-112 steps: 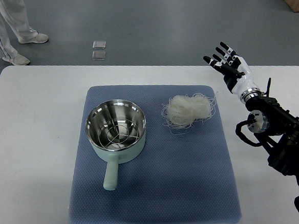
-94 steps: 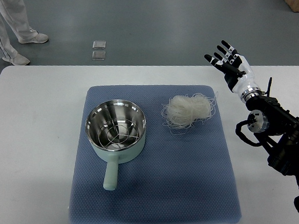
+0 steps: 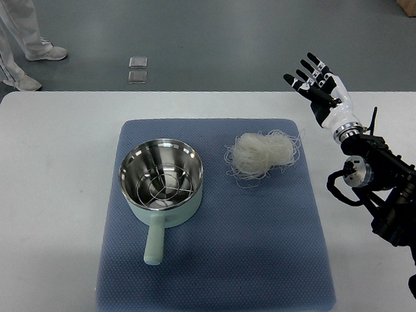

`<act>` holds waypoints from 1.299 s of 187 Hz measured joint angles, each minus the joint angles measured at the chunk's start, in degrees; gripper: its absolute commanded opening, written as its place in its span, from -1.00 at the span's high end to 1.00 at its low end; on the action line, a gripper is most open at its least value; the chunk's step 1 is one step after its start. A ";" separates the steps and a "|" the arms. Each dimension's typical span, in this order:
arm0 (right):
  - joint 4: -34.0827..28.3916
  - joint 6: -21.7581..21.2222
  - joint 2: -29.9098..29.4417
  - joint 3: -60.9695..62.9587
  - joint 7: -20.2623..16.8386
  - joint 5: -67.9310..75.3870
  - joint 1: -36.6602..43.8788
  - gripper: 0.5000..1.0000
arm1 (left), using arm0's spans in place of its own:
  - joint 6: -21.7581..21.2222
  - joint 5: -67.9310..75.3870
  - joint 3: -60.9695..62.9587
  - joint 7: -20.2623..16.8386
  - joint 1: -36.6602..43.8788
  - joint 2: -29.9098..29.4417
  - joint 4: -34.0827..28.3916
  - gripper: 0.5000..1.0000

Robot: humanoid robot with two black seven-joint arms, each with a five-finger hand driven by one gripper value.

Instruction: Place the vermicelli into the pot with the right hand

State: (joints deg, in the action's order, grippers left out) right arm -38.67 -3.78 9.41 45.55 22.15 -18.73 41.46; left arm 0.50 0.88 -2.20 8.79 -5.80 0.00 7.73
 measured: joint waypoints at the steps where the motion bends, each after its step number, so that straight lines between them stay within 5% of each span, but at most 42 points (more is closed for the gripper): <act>1: 0.02 -0.10 0.00 0.00 0.00 0.00 -0.01 -0.69 | 0.00 0.00 0.00 0.00 0.00 0.00 0.00 -1.00; 243: 1.74 -0.93 0.47 -7.15 -0.40 -1.31 4.25 -0.66 | -0.01 0.00 -0.26 0.00 0.01 0.00 0.00 -1.00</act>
State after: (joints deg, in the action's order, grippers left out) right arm -36.93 -4.71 9.88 38.40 21.75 -20.05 45.71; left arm 0.49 0.88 -2.46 8.79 -5.80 0.00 7.73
